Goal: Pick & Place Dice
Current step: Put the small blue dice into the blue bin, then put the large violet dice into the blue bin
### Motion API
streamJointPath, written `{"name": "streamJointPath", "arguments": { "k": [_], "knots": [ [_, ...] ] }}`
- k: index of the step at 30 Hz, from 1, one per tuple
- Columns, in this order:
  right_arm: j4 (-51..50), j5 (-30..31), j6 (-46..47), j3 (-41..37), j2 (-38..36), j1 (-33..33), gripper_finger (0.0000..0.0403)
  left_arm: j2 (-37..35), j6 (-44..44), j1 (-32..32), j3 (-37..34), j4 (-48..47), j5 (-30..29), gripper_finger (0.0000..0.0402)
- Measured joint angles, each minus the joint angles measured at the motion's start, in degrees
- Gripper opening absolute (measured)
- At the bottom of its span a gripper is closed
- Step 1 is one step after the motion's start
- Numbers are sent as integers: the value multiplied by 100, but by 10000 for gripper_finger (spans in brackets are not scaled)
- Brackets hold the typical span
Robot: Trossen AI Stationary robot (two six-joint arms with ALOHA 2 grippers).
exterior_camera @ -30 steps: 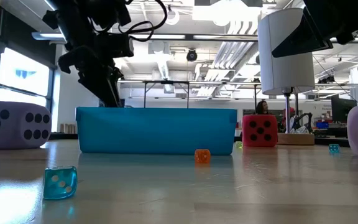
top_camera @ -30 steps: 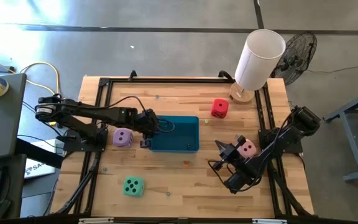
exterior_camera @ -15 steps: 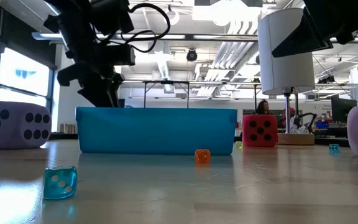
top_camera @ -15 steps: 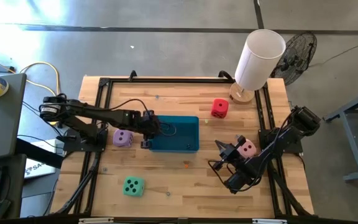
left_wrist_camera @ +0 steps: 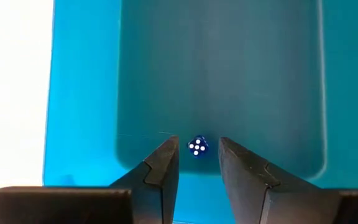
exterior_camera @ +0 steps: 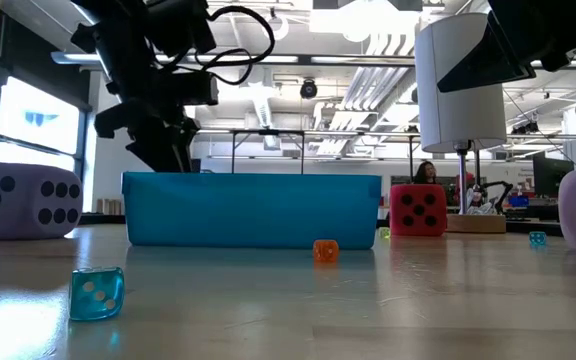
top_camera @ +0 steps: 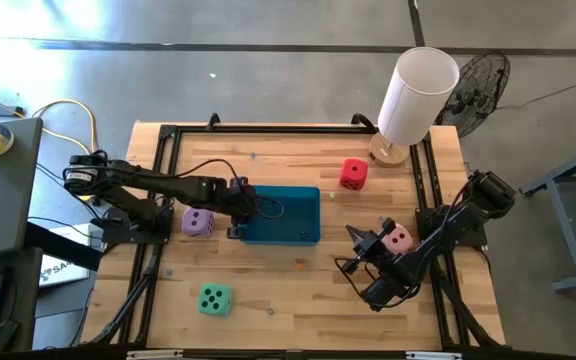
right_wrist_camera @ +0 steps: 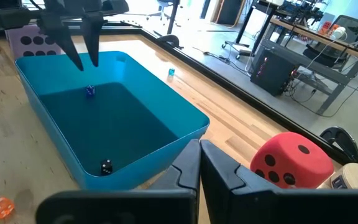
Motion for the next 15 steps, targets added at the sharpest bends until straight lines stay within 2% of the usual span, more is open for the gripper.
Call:
{"name": "streamJointPath", "arguments": {
  "k": [7,15],
  "knots": [
    [0,0,0,0,0,0,2,0,-226,0,0,4,4,107],
    [0,0,0,0,0,0,2,0,222,-2,0,-15,6,107]
  ]
}}
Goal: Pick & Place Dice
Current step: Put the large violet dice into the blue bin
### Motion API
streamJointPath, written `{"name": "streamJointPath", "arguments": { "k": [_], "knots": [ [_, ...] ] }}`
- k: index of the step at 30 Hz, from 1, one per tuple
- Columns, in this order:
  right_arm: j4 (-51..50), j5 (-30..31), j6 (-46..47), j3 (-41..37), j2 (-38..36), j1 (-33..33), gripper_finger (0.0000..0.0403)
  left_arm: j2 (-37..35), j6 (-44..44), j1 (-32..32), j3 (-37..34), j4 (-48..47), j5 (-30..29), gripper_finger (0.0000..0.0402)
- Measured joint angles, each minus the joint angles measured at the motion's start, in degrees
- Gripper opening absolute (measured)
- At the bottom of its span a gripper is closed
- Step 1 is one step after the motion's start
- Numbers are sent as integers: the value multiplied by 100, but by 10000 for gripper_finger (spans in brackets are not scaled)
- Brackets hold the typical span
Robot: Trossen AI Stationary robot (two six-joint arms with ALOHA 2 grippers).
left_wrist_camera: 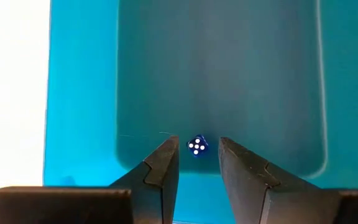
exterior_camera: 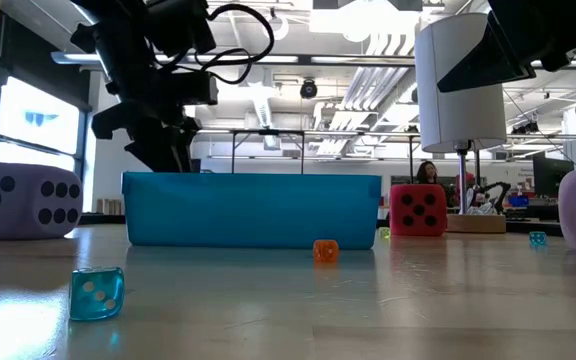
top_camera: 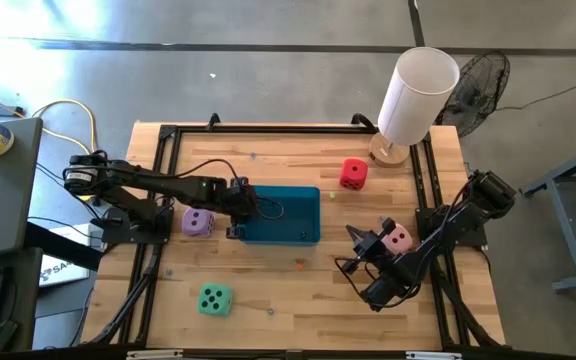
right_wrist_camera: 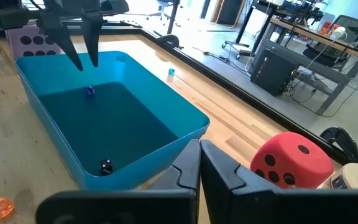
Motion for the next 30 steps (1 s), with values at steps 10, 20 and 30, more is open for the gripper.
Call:
{"name": "streamJointPath", "arguments": {
  "k": [10,20,30],
  "knots": [
    [0,0,0,0,0,0,2,1,3,1,0,1,59,107],
    [0,-2,0,0,0,0,2,0,4,2,0,1,76,107],
    [-2,-2,-2,0,0,0,2,2,-1,-14,0,21,72,174]
  ]
}}
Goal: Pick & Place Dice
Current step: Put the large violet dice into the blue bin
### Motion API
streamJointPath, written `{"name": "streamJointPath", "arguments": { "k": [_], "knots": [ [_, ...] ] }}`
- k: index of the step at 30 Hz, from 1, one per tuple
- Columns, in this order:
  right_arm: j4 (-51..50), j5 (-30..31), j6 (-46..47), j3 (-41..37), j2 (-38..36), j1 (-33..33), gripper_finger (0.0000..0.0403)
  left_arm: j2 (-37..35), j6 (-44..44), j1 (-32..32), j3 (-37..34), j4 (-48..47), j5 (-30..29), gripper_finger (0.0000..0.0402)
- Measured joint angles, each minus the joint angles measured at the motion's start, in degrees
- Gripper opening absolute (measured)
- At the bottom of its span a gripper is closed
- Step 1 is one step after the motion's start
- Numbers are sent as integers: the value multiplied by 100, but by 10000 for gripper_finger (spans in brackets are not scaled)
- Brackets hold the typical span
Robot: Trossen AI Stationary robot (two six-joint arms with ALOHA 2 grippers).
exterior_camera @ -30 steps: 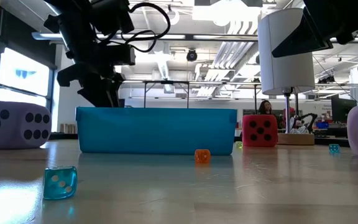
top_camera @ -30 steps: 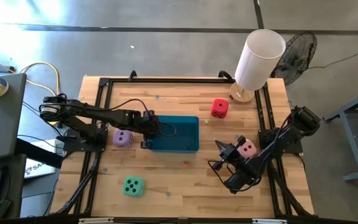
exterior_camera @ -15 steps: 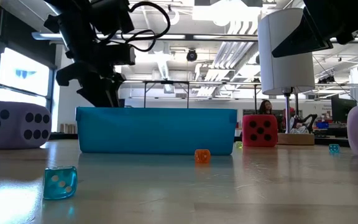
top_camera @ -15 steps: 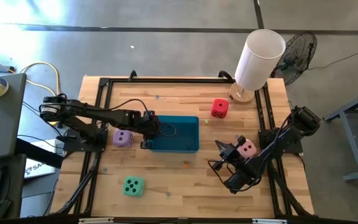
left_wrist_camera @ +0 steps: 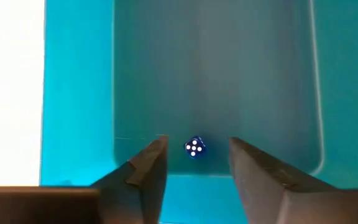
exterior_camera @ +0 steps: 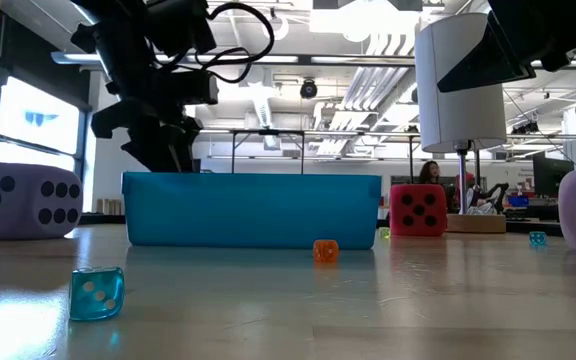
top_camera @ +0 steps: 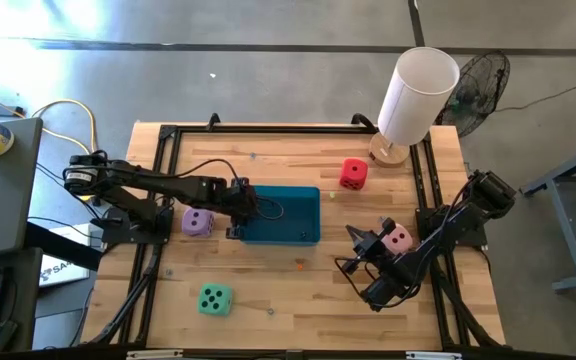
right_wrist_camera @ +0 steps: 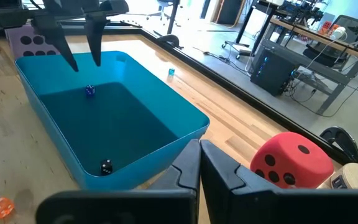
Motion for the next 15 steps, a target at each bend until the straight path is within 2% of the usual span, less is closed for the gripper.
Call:
{"name": "streamJointPath", "arguments": {
  "k": [11,15],
  "knots": [
    [-4,0,0,0,0,0,2,0,2,-134,0,-2,-88,340],
    [-4,1,0,0,0,0,2,-2,20,-148,0,0,-104,387]
  ]
}}
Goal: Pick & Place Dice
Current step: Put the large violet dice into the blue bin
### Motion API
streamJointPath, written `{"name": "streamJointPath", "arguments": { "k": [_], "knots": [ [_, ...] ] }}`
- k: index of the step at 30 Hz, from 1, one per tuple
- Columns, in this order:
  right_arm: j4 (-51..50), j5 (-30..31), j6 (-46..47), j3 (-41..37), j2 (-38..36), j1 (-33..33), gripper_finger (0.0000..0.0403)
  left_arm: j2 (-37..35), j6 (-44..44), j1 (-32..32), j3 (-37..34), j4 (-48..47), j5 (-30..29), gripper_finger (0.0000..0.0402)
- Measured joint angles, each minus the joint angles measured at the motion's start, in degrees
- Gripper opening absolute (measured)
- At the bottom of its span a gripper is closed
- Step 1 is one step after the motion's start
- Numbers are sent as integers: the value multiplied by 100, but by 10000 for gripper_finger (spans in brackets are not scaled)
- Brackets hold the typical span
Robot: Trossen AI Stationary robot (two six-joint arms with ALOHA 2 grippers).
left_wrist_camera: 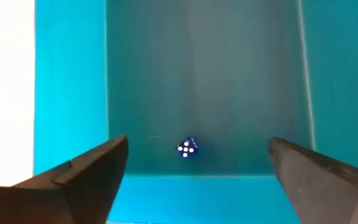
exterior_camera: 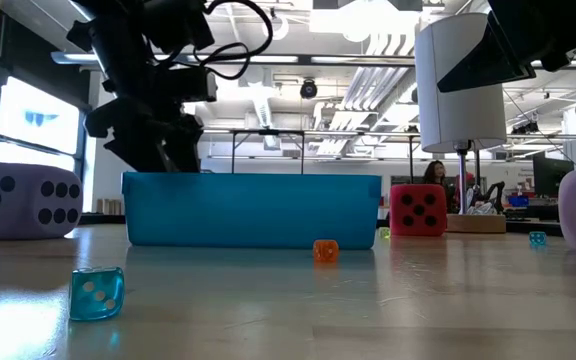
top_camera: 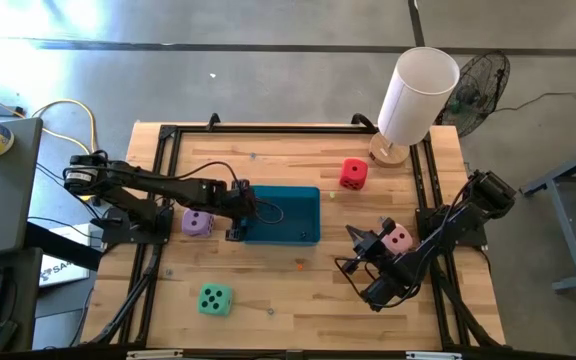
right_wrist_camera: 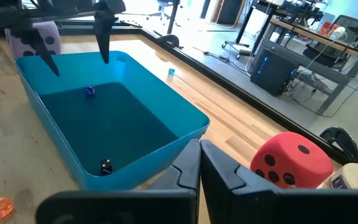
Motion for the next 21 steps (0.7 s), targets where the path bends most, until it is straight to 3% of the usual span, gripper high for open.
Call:
{"name": "streamJointPath", "arguments": {
  "k": [8,21],
  "knots": [
    [2,-1,0,0,0,0,2,2,192,19,0,125,-387,395],
    [0,-1,0,2,0,1,2,1,190,8,0,132,-401,395]
  ]
}}
